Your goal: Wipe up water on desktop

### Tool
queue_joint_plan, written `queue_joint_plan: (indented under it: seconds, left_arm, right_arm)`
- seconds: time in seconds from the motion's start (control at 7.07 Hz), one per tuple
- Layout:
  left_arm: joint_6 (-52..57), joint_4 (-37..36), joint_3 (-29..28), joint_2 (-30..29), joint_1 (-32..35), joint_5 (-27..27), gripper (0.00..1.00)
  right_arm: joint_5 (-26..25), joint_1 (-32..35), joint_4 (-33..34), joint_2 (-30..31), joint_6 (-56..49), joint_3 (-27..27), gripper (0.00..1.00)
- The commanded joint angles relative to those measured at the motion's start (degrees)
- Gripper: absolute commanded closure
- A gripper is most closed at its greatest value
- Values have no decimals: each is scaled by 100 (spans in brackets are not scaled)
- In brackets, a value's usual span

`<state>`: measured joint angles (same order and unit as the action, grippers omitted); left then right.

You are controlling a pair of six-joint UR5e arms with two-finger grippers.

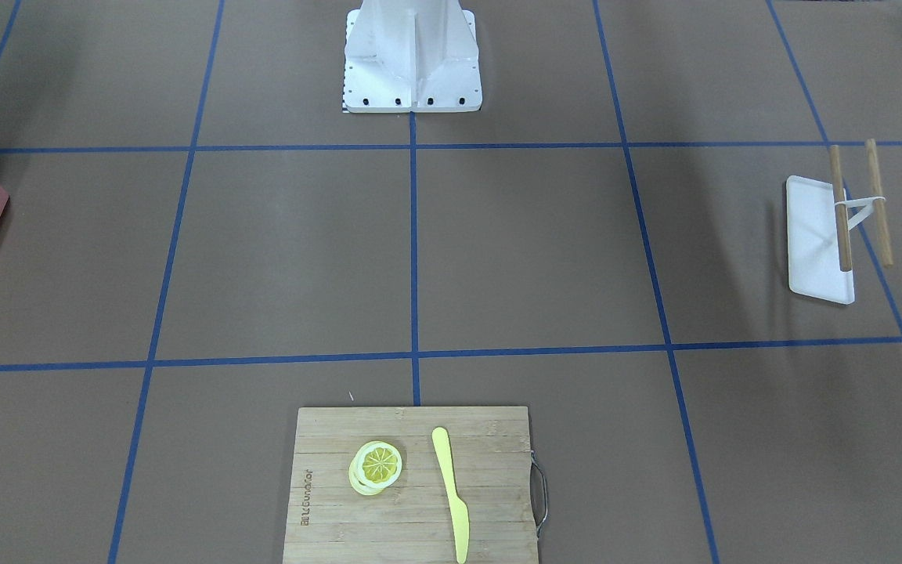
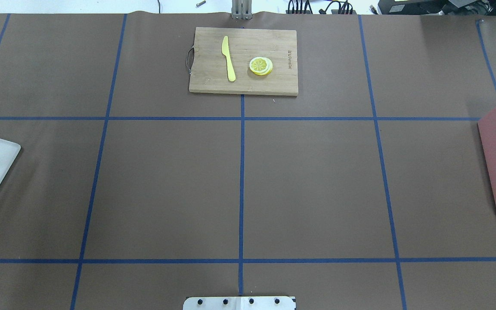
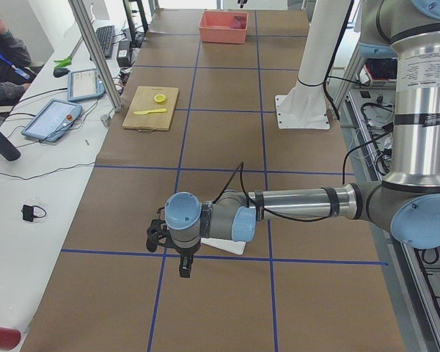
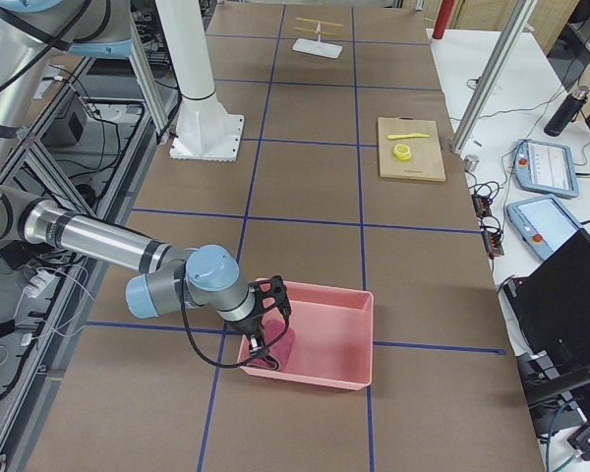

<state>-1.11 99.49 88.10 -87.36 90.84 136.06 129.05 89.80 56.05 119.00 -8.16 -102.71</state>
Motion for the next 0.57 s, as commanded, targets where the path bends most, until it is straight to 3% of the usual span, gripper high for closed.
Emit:
queue_joint_plan:
  seconds: [0.0, 0.14, 0.42]
  left_arm:
    - [-3, 1, -3, 0, 4, 0, 2]
    - [-3, 1, -3, 9, -5, 0, 2]
    - [5, 1, -3, 9, -5, 0, 2]
  right_arm:
    - [241, 29, 272, -296, 451, -152, 0]
    - [548, 142, 771, -647, 830, -240, 0]
    - [490, 152, 2199, -1061, 983, -808, 0]
